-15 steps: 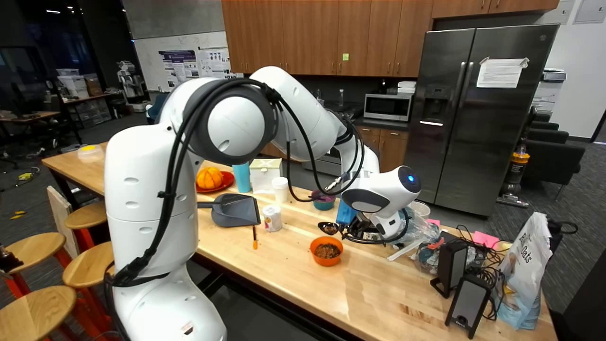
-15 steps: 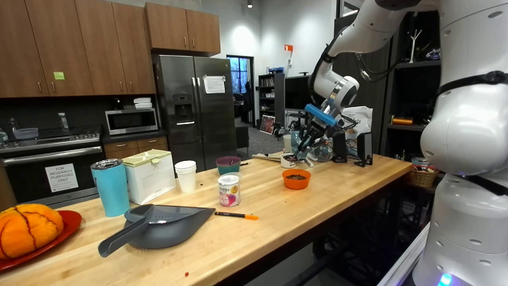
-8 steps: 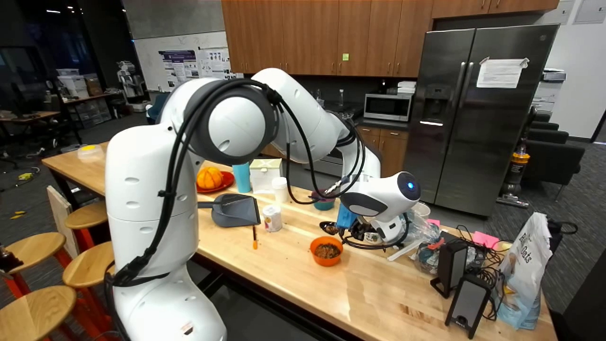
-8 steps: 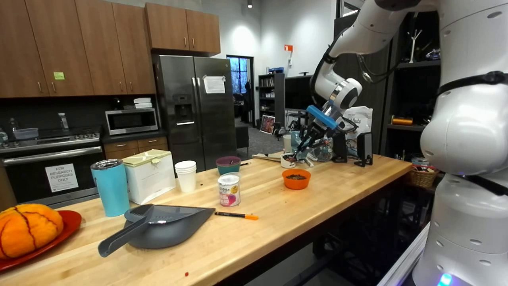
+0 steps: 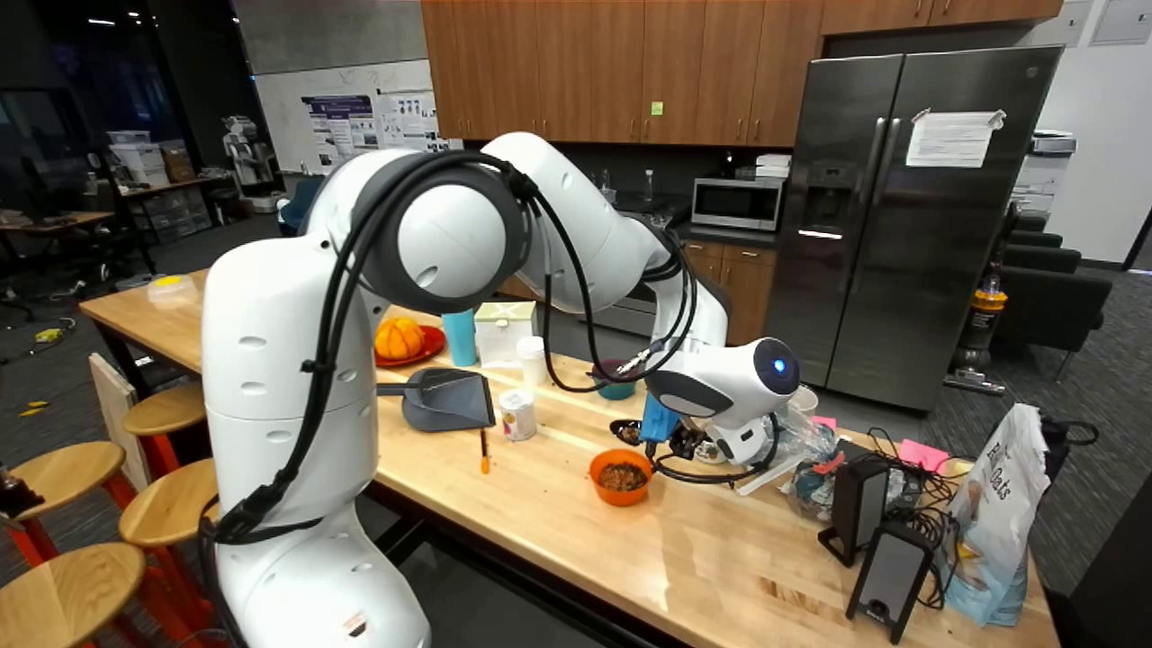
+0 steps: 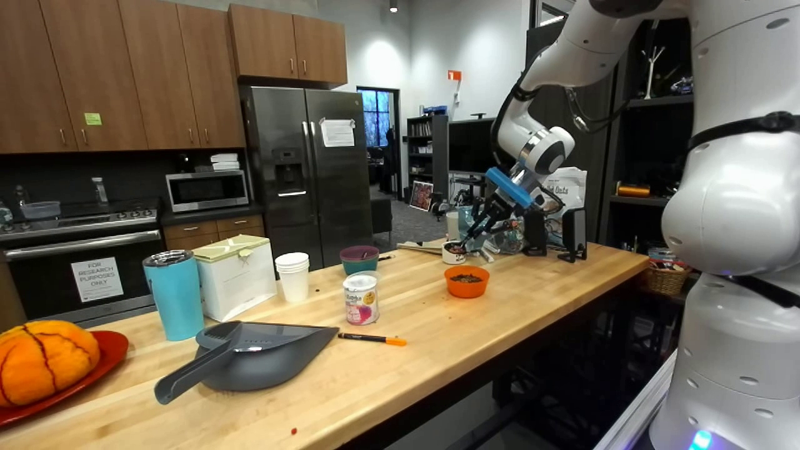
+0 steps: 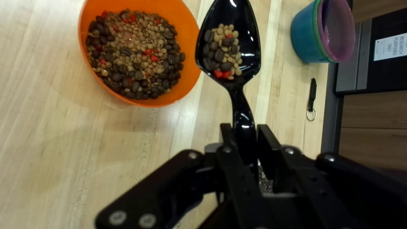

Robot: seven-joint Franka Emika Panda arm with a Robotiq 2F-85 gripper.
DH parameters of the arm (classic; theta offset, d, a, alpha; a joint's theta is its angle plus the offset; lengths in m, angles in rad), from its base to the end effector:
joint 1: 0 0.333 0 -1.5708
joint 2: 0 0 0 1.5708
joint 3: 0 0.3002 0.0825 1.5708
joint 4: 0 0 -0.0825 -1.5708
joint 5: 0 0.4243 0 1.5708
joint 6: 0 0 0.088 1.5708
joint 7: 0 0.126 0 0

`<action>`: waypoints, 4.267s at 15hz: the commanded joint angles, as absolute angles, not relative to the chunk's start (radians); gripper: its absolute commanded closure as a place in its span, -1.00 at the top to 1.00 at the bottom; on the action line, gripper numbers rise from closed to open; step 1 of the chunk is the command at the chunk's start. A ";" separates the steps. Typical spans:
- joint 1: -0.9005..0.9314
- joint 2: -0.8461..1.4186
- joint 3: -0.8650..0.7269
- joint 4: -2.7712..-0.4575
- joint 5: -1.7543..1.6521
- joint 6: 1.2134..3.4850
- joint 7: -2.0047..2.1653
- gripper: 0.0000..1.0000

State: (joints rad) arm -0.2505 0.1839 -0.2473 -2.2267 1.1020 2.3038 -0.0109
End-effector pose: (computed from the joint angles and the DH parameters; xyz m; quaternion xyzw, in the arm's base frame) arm 0.5140 -0.2466 0.2321 -0.7455 0.5651 -0.0541 0.3493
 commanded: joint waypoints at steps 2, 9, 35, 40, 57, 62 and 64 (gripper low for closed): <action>-0.268 0.190 -0.247 -2.229 1.152 2.329 -0.087 -0.89; -0.258 0.192 -0.234 -2.268 1.151 2.361 -0.151 -0.89; -0.225 0.161 -0.199 -2.326 1.555 2.387 -0.633 -0.89; -0.225 0.135 -0.202 -2.359 1.570 2.366 -0.703 -0.89; -0.268 0.068 -0.268 -2.426 1.603 2.235 -0.814 -0.89; -0.271 0.071 -0.279 -2.416 1.618 2.217 -0.857 -0.89; -0.270 0.073 -0.279 -2.411 1.630 2.218 -0.874 -0.89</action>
State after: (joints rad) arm -0.2644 0.0977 -0.2733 -2.4019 1.5974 2.2323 -0.8361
